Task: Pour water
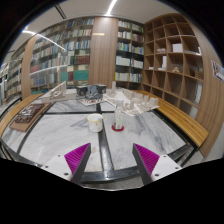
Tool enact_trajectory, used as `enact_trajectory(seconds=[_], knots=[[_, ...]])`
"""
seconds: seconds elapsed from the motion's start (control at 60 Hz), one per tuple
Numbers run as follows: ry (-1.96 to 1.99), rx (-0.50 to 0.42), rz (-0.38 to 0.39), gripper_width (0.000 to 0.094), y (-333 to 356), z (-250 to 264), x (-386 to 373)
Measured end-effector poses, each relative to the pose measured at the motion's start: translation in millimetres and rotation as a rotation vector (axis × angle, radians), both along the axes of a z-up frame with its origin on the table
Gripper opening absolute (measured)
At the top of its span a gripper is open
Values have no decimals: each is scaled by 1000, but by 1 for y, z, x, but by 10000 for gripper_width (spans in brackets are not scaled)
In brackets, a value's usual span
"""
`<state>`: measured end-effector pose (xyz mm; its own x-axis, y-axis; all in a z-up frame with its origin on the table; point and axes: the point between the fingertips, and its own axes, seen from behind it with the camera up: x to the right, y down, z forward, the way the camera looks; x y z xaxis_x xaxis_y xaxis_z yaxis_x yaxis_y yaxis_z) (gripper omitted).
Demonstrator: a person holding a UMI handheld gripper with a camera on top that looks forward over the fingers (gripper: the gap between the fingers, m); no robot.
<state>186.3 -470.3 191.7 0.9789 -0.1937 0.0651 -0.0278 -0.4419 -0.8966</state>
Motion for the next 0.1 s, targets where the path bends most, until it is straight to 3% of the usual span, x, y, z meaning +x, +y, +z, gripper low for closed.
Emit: enact_trajectory(seconds=[0.1], knots=[[-9,8,-16,857,-2,0,3]])
